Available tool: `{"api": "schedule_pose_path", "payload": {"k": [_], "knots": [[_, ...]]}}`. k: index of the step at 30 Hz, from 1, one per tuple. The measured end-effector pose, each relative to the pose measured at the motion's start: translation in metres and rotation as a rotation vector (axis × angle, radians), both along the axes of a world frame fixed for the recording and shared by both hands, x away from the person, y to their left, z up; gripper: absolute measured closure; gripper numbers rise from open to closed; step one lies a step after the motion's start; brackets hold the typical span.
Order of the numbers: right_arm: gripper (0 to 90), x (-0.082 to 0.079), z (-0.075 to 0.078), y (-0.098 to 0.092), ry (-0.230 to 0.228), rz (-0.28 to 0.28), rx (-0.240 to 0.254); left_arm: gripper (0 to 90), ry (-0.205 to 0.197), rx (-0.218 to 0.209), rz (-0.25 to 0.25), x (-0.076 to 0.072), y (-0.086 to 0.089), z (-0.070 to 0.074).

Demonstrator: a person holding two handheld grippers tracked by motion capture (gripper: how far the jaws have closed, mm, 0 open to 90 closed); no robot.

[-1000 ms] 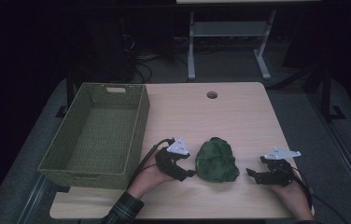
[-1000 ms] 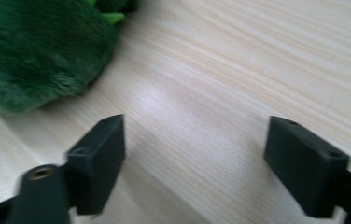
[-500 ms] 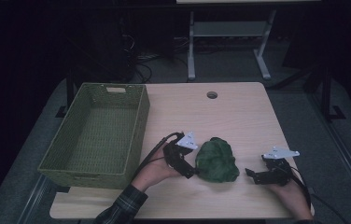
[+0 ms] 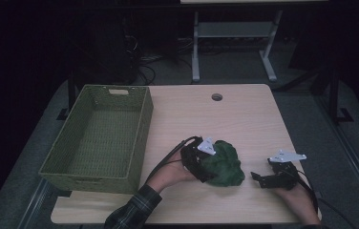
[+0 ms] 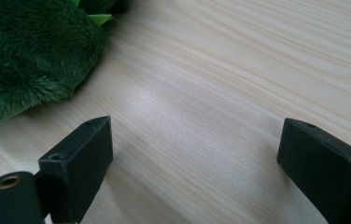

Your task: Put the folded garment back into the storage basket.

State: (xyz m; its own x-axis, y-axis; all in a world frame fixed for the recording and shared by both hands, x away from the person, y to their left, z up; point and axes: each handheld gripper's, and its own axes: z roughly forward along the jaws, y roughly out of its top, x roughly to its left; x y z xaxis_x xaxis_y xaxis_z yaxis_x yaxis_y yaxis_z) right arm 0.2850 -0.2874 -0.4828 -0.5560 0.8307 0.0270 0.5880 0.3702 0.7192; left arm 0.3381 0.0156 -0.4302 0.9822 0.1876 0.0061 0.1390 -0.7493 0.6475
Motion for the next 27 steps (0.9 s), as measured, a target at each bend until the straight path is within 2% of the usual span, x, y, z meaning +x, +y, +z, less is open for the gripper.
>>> {"api": "schedule_pose_path", "payload": {"k": [5, 6, 9, 13, 14, 16, 17, 23, 25, 27], "knots": [[10.4, 0.000, 0.000, 0.000, 0.000, -0.002, 0.001, 12.6, -0.004, 0.019, -0.004, 0.002, -0.007, -0.010], [10.5, 0.000, 0.000, 0.000, 0.000, -0.002, 0.001, 12.5, -0.011, 0.048, -0.017, 0.005, -0.009, -0.013], [10.5, 0.000, 0.000, 0.000, -0.001, -0.001, 0.001, 12.5, 0.001, 0.038, -0.005, 0.006, -0.013, -0.019], [10.5, 0.000, 0.000, 0.000, -0.001, -0.001, 0.001, 12.3, 0.010, 0.048, -0.004, 0.008, -0.016, -0.025], [10.5, 0.000, 0.000, 0.000, -0.001, -0.001, 0.001, 12.2, 0.028, 0.064, -0.004, 0.009, -0.017, -0.029], [10.6, 0.000, 0.000, 0.000, -0.001, -0.002, 0.001, 12.1, 0.044, 0.068, -0.009, 0.010, -0.018, -0.032], [10.6, 0.000, 0.000, 0.000, -0.001, -0.001, 0.001, 11.9, 0.062, 0.051, -0.006, 0.012, -0.017, -0.035], [11.8, 0.000, 0.000, 0.000, -0.002, -0.002, 0.001, 13.2, 0.055, 0.059, 0.001, 0.010, -0.018, -0.035], [13.3, -0.001, 0.000, -0.001, -0.004, -0.005, 0.001, 17.4, 0.054, 0.062, -0.004, 0.010, -0.018, -0.033], [13.3, -0.001, 0.000, -0.001, -0.004, -0.005, 0.002, 26.9, 0.054, 0.059, -0.001, 0.010, -0.017, -0.032]]}}
